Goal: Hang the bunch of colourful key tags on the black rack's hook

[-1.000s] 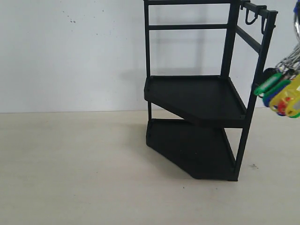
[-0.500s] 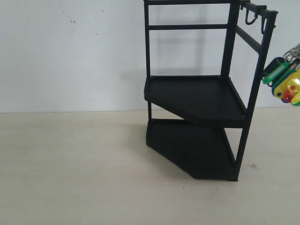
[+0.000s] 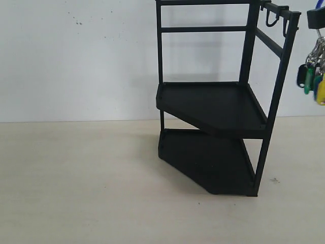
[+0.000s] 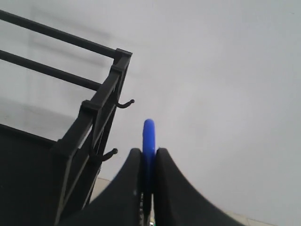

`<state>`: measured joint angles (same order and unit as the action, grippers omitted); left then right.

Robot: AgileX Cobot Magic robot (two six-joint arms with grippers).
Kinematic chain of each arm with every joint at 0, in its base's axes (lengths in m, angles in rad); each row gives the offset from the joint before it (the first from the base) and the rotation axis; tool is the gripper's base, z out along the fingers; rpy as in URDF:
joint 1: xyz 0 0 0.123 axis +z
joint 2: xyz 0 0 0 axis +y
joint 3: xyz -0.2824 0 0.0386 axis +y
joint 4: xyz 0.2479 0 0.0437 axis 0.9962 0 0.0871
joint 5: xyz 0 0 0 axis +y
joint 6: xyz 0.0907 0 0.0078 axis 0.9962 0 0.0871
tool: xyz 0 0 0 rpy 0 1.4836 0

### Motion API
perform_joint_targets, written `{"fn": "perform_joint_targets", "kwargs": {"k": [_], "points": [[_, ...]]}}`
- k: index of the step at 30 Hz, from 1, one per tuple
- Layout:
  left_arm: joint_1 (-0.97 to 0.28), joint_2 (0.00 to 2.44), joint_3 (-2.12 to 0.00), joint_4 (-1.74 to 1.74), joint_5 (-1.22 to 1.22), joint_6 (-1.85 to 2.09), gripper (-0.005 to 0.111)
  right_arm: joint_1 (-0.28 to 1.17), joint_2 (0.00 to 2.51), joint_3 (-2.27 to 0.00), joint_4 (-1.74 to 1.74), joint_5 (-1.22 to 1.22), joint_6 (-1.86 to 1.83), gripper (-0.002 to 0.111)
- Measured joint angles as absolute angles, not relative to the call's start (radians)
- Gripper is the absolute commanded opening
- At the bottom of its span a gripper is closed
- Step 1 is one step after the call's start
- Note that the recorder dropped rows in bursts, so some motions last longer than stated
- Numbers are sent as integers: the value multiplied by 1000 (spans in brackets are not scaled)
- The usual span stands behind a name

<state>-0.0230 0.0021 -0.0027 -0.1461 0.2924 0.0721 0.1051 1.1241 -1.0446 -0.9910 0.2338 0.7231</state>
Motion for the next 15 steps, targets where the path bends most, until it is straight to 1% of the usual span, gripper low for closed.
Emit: {"fn": "perform_joint_targets", "kwargs": {"k": [6, 11, 15], "points": [[-23, 2, -3, -146, 292, 72, 4, 91, 1167, -1045, -991, 119, 717, 0], [-23, 2, -3, -146, 292, 72, 4, 89, 1187, -1045, -991, 94, 717, 0], [-23, 2, -3, -146, 292, 72, 4, 48, 1197, -1045, -991, 70, 721, 0]]}}
